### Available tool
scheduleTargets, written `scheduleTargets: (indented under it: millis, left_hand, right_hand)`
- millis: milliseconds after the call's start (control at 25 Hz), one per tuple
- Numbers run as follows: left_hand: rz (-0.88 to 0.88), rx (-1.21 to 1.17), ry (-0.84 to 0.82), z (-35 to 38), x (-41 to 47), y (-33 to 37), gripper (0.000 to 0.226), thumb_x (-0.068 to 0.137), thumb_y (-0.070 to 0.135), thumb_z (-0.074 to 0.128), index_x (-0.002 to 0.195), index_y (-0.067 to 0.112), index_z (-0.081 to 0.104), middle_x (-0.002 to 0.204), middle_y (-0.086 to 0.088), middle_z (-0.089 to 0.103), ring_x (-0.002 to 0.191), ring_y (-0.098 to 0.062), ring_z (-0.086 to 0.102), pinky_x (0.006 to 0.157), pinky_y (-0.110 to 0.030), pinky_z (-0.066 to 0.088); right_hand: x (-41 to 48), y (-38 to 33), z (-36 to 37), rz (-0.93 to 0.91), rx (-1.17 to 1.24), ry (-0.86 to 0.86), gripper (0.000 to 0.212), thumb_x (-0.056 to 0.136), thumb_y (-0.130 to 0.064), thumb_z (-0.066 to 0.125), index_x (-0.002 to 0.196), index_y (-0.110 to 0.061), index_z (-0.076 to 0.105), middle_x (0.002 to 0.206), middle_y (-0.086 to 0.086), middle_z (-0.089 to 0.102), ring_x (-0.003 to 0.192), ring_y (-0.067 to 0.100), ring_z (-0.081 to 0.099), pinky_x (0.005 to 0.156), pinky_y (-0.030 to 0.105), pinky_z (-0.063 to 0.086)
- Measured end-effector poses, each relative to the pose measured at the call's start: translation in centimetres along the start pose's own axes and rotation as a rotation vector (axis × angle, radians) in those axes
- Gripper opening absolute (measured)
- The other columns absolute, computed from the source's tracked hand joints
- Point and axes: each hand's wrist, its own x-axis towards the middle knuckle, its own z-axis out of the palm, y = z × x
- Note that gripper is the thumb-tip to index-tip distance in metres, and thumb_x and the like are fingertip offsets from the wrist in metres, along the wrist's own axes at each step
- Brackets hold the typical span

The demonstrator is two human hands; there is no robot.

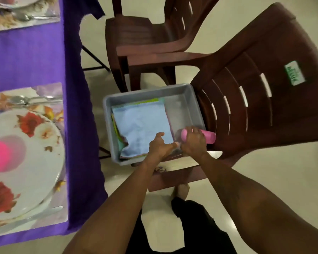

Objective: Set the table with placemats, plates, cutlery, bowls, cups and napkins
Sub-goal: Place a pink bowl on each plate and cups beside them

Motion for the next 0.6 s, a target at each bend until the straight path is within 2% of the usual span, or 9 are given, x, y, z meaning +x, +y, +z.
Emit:
scheduleTargets:
  millis: [120,200,360,480,600]
  left_hand:
    - [-0.065,-0.027,0.011,2.8,3.1,-0.5,0.078,0.084,0.049,0.08,0.148,0.022,0.045,0.142,-0.007,0.061,0.128,-0.024,0.058,0.099,-0.027,0.044]
    - [-0.084,-0.038,0.031,4.2,4.8,-0.8,0.071,0.087,0.047,0.078,0.146,0.023,0.047,0.142,-0.007,0.062,0.126,-0.025,0.06,0.101,-0.03,0.046]
    - [-0.102,-0.06,0.064,5.1,6.3,-0.6,0.062,0.093,0.043,0.073,0.146,0.022,0.049,0.146,-0.004,0.058,0.109,-0.018,0.058,0.092,-0.026,0.045]
    - [-0.109,-0.082,0.084,4.9,6.2,-0.3,0.06,0.094,0.04,0.073,0.146,0.021,0.05,0.148,-0.005,0.055,0.113,-0.019,0.057,0.091,-0.025,0.044]
    - [-0.127,-0.141,0.096,3.7,4.7,0.4,0.061,0.09,0.043,0.076,0.143,0.022,0.053,0.146,-0.005,0.057,0.123,-0.025,0.061,0.106,-0.033,0.05]
  right_hand:
    - [3.7,2.0,2.3,-0.074,-0.261,-0.116,0.082,0.074,-0.034,0.082,0.145,-0.017,0.044,0.143,0.015,0.048,0.131,0.037,0.048,0.114,0.049,0.036]
    - [5.4,2.7,3.8,-0.123,-0.436,-0.142,0.083,0.074,-0.04,0.081,0.144,-0.021,0.041,0.141,0.014,0.049,0.13,0.037,0.048,0.112,0.054,0.037]
    - [6.9,2.7,4.5,-0.158,-0.652,-0.162,0.064,0.081,-0.031,0.07,0.137,-0.019,0.043,0.129,0.016,0.057,0.117,0.04,0.056,0.099,0.054,0.045]
    - [7.5,1.9,3.3,-0.158,-0.652,-0.205,0.056,0.083,-0.035,0.068,0.133,-0.019,0.049,0.12,0.016,0.062,0.108,0.039,0.061,0.093,0.052,0.05]
    - [6.6,0.8,0.6,-0.179,-0.515,-0.224,0.063,0.084,-0.044,0.072,0.139,-0.023,0.049,0.117,0.012,0.064,0.105,0.034,0.064,0.087,0.044,0.052]
